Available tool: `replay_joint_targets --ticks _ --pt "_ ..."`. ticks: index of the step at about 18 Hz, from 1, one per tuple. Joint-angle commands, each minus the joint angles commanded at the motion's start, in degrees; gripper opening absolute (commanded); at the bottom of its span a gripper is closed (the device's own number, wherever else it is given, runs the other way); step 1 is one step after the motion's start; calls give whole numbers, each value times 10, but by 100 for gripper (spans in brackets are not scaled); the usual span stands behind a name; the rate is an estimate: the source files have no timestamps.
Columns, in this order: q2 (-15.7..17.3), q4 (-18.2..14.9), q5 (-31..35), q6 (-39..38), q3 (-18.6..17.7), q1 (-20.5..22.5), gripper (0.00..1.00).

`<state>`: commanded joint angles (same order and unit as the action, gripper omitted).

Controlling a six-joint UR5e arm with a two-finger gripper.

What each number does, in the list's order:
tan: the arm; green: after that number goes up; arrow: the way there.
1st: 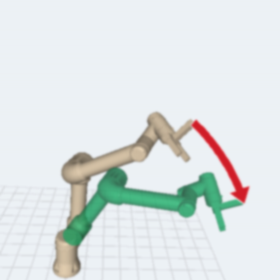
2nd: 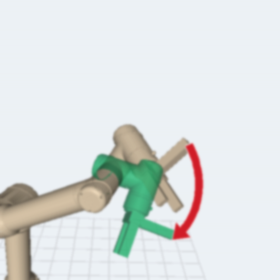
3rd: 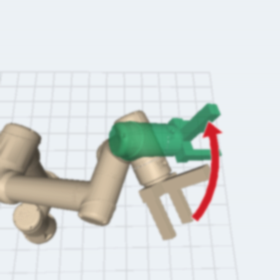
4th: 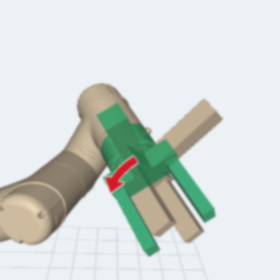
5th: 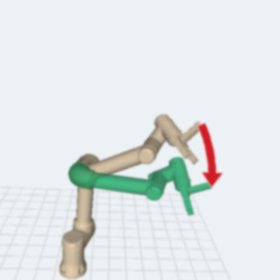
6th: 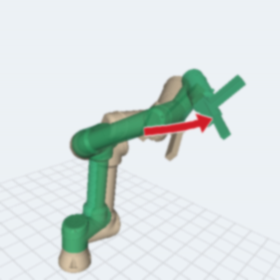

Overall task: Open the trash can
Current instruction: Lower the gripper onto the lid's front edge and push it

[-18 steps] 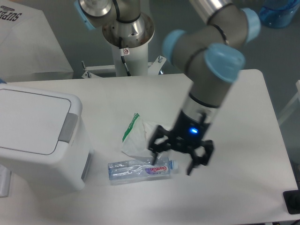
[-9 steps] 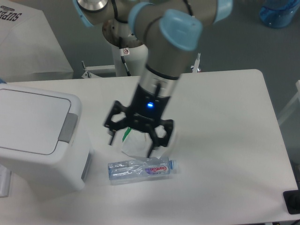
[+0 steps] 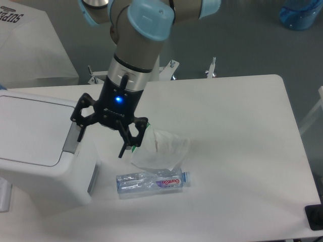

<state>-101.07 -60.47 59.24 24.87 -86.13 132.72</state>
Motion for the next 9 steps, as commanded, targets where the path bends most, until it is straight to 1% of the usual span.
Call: replay_joint_targets --ticks 9 --pt "-10 3 6 7 -3 0 100"
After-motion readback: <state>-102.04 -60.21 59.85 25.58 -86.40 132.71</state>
